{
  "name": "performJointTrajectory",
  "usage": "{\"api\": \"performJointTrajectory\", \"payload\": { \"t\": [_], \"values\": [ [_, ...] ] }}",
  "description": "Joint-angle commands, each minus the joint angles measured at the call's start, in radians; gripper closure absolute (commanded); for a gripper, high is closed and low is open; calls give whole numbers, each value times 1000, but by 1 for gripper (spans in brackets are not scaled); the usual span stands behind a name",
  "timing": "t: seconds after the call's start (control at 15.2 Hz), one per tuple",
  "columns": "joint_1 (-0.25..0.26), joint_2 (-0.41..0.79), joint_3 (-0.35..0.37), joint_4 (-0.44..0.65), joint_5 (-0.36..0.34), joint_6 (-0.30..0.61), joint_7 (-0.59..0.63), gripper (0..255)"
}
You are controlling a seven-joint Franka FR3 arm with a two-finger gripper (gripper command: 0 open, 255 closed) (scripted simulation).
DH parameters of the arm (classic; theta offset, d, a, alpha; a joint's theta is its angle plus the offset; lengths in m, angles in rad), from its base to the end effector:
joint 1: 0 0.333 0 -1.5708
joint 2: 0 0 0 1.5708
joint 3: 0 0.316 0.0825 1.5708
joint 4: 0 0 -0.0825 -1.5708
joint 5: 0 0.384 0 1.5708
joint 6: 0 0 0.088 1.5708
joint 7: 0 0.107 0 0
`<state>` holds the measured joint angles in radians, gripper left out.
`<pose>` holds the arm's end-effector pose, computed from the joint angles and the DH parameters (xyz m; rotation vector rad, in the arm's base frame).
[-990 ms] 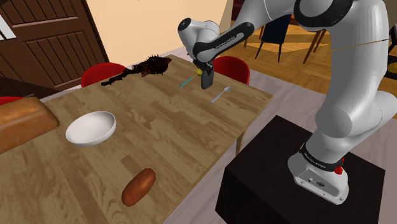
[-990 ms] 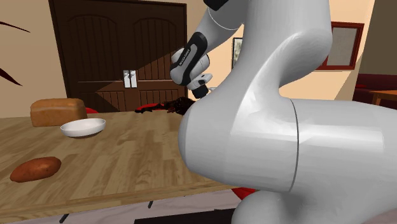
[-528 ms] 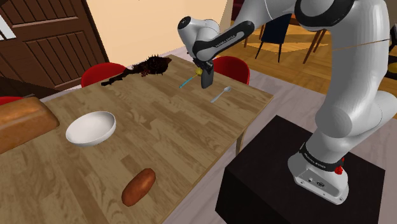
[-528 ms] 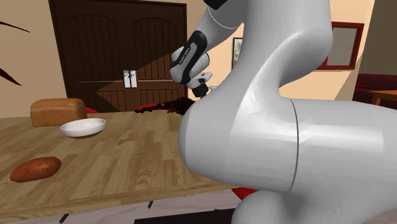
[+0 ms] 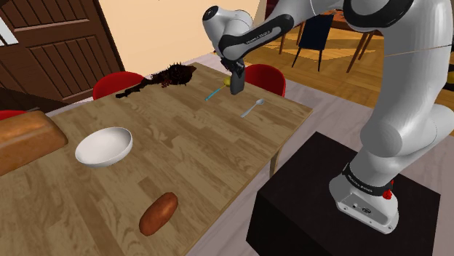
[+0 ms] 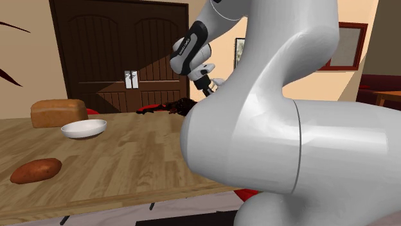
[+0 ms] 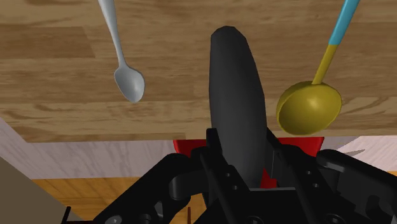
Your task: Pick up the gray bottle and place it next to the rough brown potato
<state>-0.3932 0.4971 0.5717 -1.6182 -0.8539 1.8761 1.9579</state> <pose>0.6693 0.0123 0.3700 2.0008 -1.8444 0.5569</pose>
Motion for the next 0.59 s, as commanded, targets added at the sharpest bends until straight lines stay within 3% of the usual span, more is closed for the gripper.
{"api": "performJointTrajectory", "payload": {
  "t": [0.0,0.53],
  "values": [
    [-1,-12,5,10,11,-17,-13,255],
    [-2,-48,19,62,44,-82,-67,255]
  ]
}}
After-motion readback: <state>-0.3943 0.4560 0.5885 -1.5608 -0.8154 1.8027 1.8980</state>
